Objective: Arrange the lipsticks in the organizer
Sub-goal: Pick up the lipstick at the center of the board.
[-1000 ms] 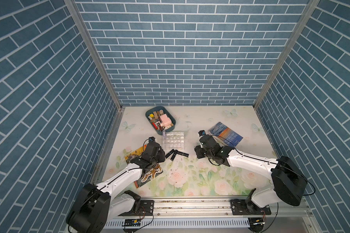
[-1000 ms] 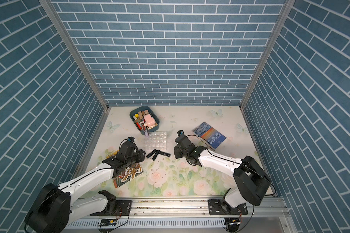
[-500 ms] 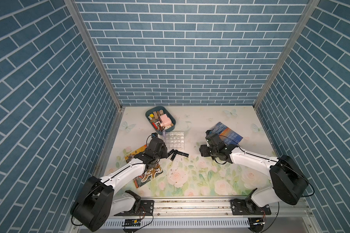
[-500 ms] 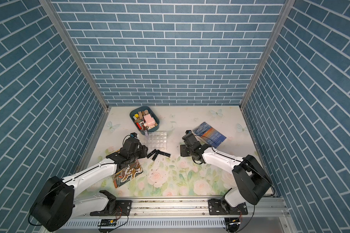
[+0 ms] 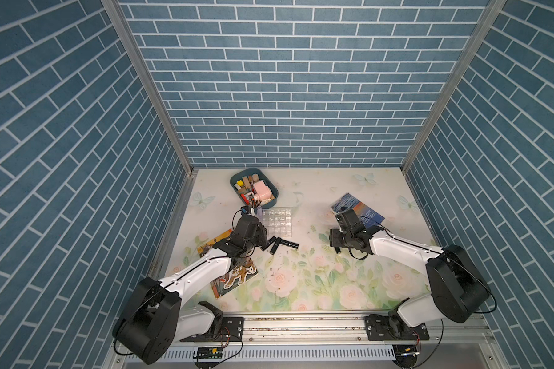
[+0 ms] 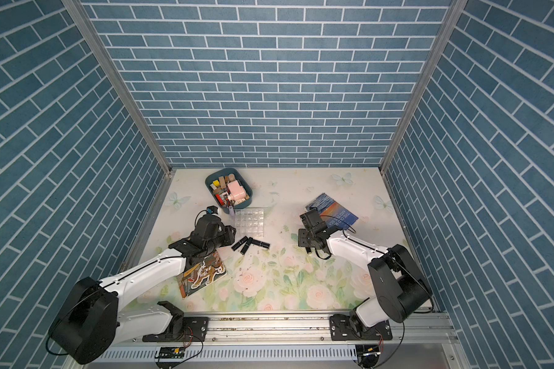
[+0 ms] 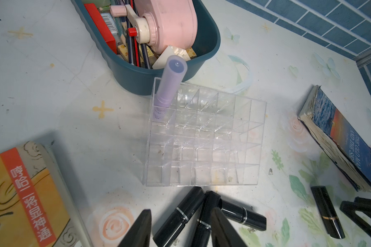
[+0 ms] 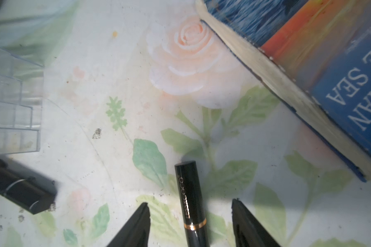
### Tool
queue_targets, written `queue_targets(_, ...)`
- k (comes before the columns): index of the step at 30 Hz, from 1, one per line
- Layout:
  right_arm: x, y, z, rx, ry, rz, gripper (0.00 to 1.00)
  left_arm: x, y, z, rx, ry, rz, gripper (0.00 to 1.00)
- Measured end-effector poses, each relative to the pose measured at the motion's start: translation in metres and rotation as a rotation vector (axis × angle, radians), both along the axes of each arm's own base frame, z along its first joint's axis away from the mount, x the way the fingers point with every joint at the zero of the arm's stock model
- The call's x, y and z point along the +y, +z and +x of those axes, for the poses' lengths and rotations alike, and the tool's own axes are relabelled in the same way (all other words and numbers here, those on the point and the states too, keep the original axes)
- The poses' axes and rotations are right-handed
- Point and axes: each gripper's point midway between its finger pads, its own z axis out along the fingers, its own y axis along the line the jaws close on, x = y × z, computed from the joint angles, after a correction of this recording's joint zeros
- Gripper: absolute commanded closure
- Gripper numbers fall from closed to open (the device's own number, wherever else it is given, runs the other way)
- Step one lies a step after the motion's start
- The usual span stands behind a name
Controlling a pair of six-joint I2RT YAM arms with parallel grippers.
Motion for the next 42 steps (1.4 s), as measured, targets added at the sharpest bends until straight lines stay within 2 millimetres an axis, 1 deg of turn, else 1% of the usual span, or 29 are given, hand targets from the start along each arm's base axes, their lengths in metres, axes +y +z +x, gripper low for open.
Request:
queue_targets(5,0.0,-0.018,0.003,0.042,-0.004,-0.035,0.45,-0.002,0.001,0.0,-0.002,-0.003,-0.013,0.51)
queue_targets(9,0.001,-0.029,0.007,0.055,-0.008,-0.055,0.53,-0.002,0.005,0.0,-0.012,-0.004,-0.021,0.5)
queue_targets(10,0.001,-0.031,0.008,0.057,-0.009,-0.059,0.57,-0.002,0.005,0.0,-0.014,-0.004,-0.023,0.51)
queue_targets(15,0.005,-0.032,0.018,0.035,-0.009,-0.066,0.78,-0.004,0.006,-0.001,-0.013,-0.011,-0.034,0.51)
queue_targets(17,0.007,-0.031,0.018,0.029,-0.008,-0.06,0.82,-0.006,0.007,-0.002,-0.016,-0.02,-0.044,0.5)
queue_targets(19,0.012,-0.027,0.019,0.015,-0.004,-0.045,0.83,-0.01,0.01,-0.004,-0.023,-0.041,-0.067,0.46)
queue_targets(20,0.016,-0.022,0.018,0.003,0.004,-0.035,0.83,-0.013,0.012,-0.005,-0.03,-0.058,-0.083,0.43)
queue_targets(22,0.033,-0.007,0.016,-0.039,0.026,0.005,0.83,-0.022,0.017,-0.009,-0.051,-0.098,-0.137,0.36)
queue_targets(23,0.049,0.008,0.013,-0.081,0.045,0.048,0.83,-0.027,0.02,-0.012,-0.065,-0.121,-0.177,0.33)
queue_targets(25,0.072,0.033,0.011,-0.15,0.061,0.13,0.83,-0.037,0.02,-0.02,-0.082,-0.16,-0.238,0.3)
queue_targets(27,0.094,0.06,0.008,-0.217,0.072,0.228,0.84,-0.049,0.017,-0.031,-0.084,-0.208,-0.285,0.3)
queue_targets(29,0.11,0.081,0.007,-0.263,0.066,0.313,0.84,-0.061,0.019,-0.039,-0.089,-0.255,-0.334,0.3)
queue_targets(32,0.126,0.097,0.006,-0.294,0.053,0.399,0.84,-0.074,0.033,-0.042,-0.131,-0.303,-0.411,0.3)
queue_targets(35,0.139,0.106,0.002,-0.305,0.056,0.446,0.84,-0.085,0.045,-0.04,-0.165,-0.338,-0.474,0.32)
queue_targets(38,0.153,0.117,0.0,-0.313,0.064,0.497,0.85,-0.095,0.042,-0.041,-0.148,-0.377,-0.507,0.35)
queue_targets(42,0.165,0.128,-0.003,-0.319,0.078,0.543,0.85,-0.107,0.034,-0.042,-0.11,-0.42,-0.524,0.39)
